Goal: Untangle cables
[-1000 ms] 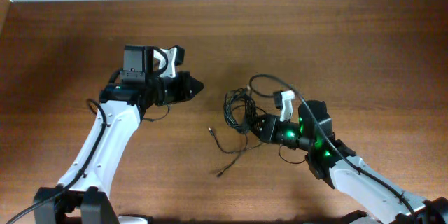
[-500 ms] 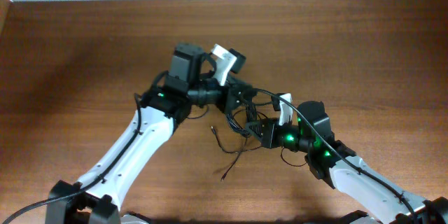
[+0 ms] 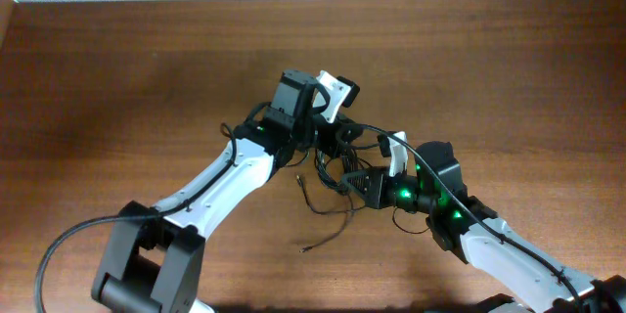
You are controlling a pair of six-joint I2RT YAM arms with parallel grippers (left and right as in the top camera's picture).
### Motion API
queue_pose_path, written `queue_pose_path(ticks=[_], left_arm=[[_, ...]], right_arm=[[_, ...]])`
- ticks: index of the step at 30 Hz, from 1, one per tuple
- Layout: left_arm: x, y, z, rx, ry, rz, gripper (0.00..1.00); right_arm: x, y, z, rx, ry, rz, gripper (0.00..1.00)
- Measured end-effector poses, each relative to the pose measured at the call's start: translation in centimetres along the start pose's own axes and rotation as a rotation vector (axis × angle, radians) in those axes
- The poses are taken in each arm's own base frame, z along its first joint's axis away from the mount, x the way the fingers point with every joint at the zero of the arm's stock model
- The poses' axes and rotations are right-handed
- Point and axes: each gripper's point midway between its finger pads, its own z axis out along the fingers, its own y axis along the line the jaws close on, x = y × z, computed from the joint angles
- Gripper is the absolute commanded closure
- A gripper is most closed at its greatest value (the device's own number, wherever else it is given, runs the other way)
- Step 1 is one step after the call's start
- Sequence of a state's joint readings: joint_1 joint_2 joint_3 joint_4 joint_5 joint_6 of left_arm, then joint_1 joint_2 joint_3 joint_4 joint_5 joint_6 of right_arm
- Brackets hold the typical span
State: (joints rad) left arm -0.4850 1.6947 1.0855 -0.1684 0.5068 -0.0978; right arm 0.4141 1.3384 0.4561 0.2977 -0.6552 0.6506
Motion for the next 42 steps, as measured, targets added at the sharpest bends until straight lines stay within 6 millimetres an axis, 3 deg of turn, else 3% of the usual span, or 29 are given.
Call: queue_pose_path(ticks=[2,6,7,8,11,20,26,30,33,36,38,42], left_arm=[[0.0,0.0,0.0,-0.002,-0.001,-0.001,1.0],[0.5,0.1,0.0,-0.005,0.018,-0.01,1.0],[0.9,0.1,0.0,-0.007,0.037,-0.02,0.9],[1.3,0.2,0.0,-0.008,0.052,-0.028,0.88],[1.4,0.2,0.0,-0.008,0.054,-0.03,1.0],[2.6,2.2,-1.8,-0.053,0.1,-0.11,1.0],[-0.1,-1.0,-5.7,0.01,0.014,-0.065,1.0],[1.3,-1.9,-6.7,0.028,0.067,-0.097,1.0],[2.0,-1.9,-6.8,0.027,0.094,-0.107,0.73],[0.9,-1.9,-6.7,0.03,0.053,-0.067,0.57],[0.1,-1.7,-6.6,0.016,0.021,-0.044,0.54],[-1.0,-0.8,-5.5,-0.035,-0.021,-0.001,0.64]], right_arm=[[0.0,0.0,0.0,-0.001,-0.001,-0.001,0.96],[0.0,0.0,0.0,0.001,0.002,0.001,0.96],[0.1,-0.1,0.0,0.003,0.003,0.002,0.96],[0.1,-0.1,0.0,0.004,0.005,0.004,0.96],[0.5,-0.5,0.0,0.019,0.017,0.019,0.96],[0.6,-0.5,0.0,0.022,0.021,0.022,0.96],[0.5,-0.6,0.0,0.028,0.016,0.023,0.96],[0.5,-0.7,0.0,0.031,0.014,0.023,0.96],[0.4,-0.7,0.0,0.034,0.011,0.024,0.94],[0.4,-0.7,0.0,0.034,0.01,0.023,0.93],[0.4,-0.8,0.0,0.036,0.009,0.026,0.93],[0.4,-0.8,0.0,0.036,0.009,0.03,0.92]])
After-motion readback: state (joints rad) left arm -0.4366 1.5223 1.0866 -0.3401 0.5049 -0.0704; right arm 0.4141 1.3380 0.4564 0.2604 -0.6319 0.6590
